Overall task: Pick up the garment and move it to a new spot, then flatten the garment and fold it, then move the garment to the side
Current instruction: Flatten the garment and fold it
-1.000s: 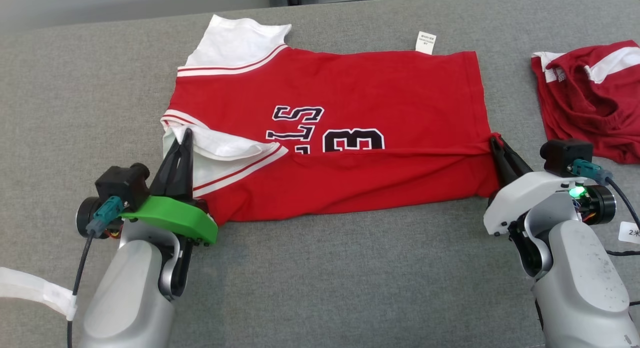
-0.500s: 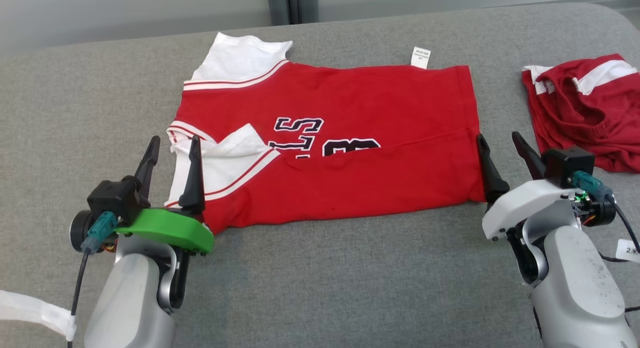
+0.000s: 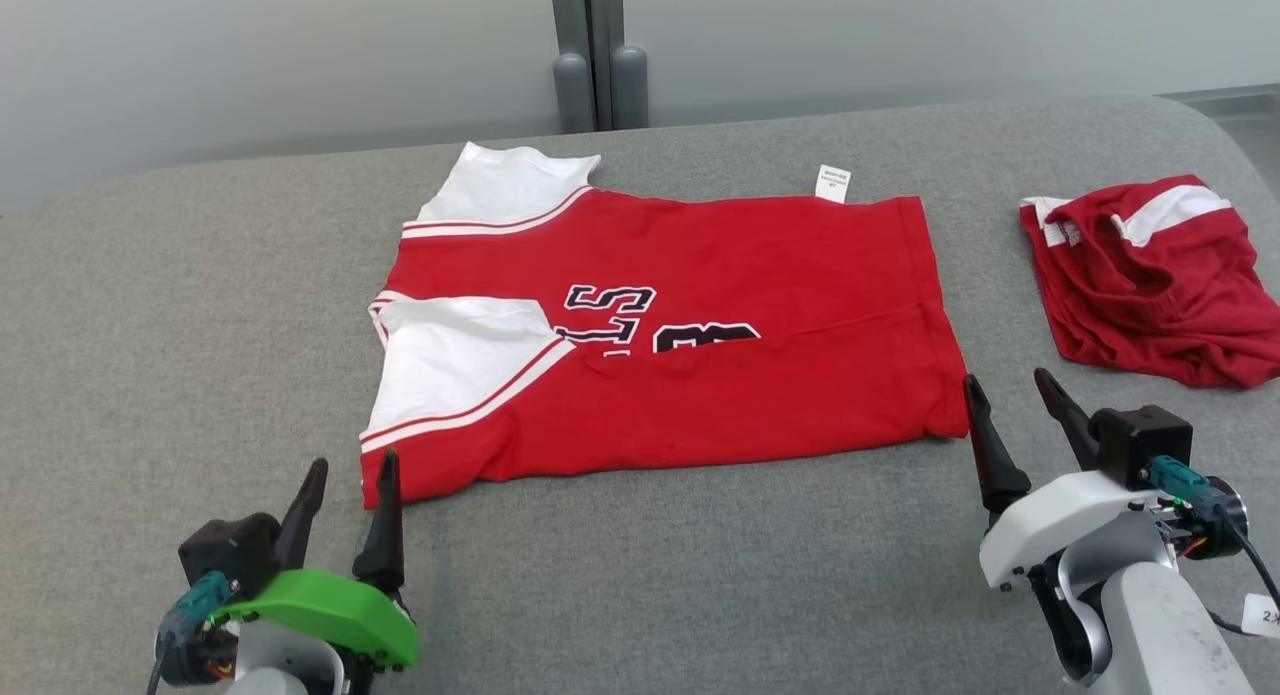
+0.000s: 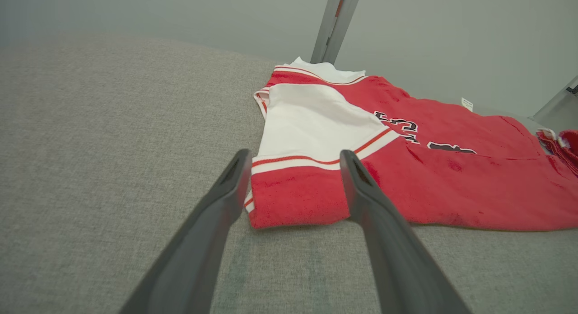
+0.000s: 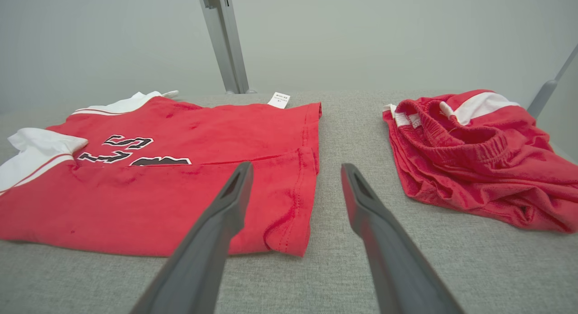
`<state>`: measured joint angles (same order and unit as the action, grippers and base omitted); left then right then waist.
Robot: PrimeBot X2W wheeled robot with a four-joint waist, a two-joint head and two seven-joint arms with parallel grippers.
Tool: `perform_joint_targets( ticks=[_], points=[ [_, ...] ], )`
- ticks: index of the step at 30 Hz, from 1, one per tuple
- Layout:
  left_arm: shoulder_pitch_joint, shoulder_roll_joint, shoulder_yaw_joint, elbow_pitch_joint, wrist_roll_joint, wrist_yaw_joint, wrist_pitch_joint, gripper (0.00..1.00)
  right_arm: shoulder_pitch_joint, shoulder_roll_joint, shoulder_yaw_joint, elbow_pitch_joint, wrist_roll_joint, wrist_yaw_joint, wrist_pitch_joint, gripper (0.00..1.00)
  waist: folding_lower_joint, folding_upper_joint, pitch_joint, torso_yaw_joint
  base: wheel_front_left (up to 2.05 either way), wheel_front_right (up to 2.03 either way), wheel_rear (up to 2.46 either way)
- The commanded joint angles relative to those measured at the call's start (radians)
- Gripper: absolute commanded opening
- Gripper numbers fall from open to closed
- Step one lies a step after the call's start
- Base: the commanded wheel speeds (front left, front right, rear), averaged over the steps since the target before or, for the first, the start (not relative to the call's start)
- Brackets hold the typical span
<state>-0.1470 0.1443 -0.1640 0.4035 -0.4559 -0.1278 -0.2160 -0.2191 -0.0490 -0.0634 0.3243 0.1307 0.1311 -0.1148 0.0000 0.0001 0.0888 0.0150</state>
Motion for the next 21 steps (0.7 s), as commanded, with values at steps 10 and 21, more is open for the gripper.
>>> perform_joint_targets(
  ticks=[10,21],
  points=[
    [-0.001,-0.020,0.023,0.035,-0.149,-0.004,0.189,1.00,0.034,-0.003,0.012,-0.058,-0.016,-0.001,0.039,1.00,0.0000,-0.0001,0.040,-0.008,0.00,0.00,0.00],
    [-0.089,-0.039,0.076,0.139,-0.268,0.005,0.256,1.00,-0.003,-0.003,0.018,-0.093,-0.035,-0.001,0.065,1.00,0.0000,-0.0001,0.106,-0.037,0.00,0.00,0.00]
  ],
)
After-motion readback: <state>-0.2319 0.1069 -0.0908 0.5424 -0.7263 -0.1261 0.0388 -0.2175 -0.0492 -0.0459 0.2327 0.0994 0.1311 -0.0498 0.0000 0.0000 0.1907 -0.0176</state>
